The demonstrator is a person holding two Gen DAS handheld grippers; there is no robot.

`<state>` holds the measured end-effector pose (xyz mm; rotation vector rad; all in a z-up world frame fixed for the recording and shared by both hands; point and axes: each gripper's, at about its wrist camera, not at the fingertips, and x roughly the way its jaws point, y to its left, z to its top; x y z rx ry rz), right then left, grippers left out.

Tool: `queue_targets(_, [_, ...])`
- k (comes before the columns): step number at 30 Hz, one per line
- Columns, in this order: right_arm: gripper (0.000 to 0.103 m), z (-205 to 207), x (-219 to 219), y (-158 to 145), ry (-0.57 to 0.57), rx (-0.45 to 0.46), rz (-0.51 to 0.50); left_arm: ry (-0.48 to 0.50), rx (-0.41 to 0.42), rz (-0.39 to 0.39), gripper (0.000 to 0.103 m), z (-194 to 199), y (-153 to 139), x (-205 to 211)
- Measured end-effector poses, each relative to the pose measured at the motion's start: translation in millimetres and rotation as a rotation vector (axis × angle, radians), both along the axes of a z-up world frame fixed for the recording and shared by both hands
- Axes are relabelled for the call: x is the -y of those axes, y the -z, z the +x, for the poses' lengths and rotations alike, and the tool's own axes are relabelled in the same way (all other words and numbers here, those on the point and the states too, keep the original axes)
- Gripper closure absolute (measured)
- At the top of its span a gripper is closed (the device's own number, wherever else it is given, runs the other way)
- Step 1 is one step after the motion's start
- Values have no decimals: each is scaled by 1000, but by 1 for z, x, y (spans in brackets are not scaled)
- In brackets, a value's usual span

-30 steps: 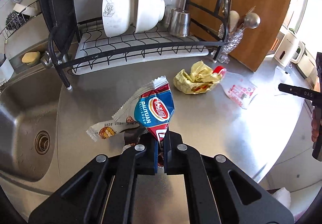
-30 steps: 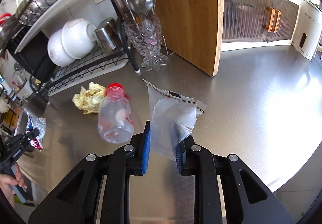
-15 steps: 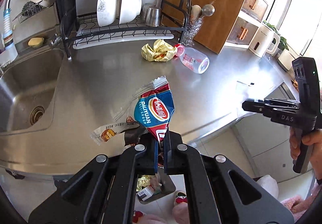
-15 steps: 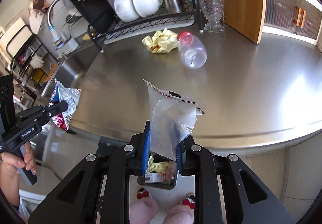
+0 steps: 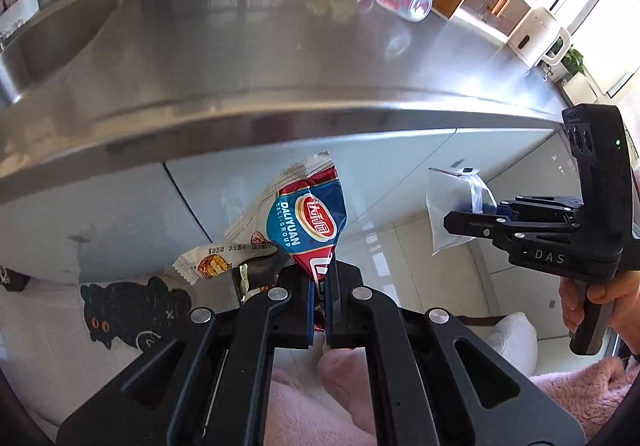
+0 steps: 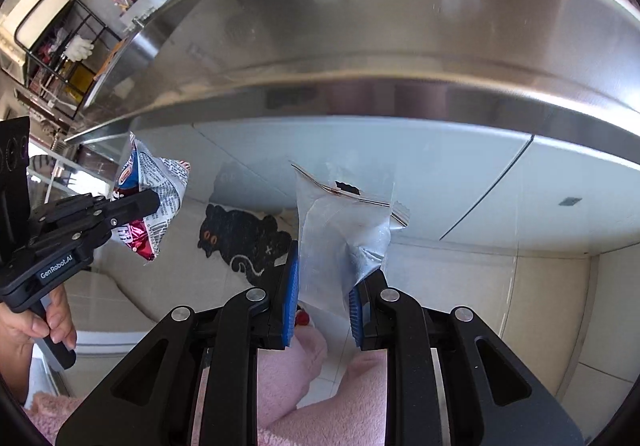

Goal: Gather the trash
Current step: 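Carry the snack packet and zip bag down over the bin and release both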

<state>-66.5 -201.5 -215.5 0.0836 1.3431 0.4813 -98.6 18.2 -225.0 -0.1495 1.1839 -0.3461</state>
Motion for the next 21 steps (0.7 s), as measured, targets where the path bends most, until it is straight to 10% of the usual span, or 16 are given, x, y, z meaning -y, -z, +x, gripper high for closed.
queue_targets(21, [81, 8, -48, 229, 27, -265, -106, -38, -326, -81, 101, 27, 236, -9])
